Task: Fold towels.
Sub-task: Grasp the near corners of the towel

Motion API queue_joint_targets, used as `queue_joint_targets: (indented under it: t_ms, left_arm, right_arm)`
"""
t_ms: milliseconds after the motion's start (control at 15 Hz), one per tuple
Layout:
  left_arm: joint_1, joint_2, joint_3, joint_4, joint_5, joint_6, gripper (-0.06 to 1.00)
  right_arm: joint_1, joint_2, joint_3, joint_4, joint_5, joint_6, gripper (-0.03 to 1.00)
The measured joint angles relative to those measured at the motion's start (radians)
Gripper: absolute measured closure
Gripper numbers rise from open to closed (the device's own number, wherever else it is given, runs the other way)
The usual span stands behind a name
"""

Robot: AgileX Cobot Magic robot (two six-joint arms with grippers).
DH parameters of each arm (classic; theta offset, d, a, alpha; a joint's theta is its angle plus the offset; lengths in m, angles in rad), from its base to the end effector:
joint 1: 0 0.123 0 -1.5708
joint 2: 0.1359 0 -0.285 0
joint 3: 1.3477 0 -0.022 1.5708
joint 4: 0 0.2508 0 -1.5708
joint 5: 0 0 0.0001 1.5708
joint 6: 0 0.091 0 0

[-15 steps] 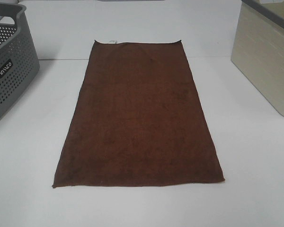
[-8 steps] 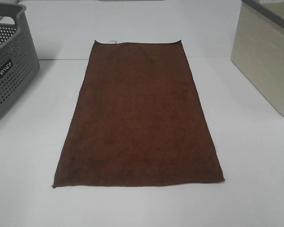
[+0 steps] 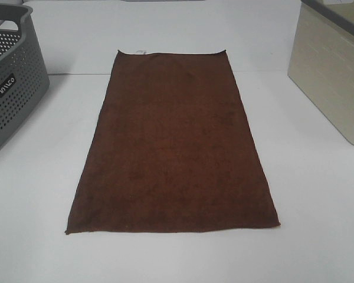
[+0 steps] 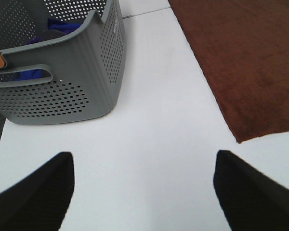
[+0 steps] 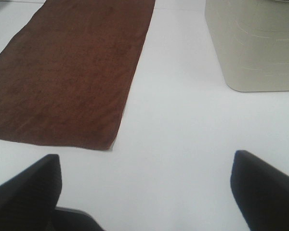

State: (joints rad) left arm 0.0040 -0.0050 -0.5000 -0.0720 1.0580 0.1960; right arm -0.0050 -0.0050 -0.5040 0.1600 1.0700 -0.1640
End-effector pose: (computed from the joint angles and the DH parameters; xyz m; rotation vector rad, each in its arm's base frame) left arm -0.0056 -0.0057 0.2777 0.1984 2.0250 0.0396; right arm -0.0070 0.0128 0.2785 -0.1707 2.0281 0.0854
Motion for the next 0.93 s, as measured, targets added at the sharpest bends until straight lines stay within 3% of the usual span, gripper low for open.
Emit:
queue_joint_targets:
  t_ms: [933]
  left_arm:
    - [0.0, 0.0, 0.0, 0.0, 0.0, 0.0, 0.19]
  right_arm:
    - [0.0, 0.0, 0.0, 0.0, 0.0, 0.0, 0.08]
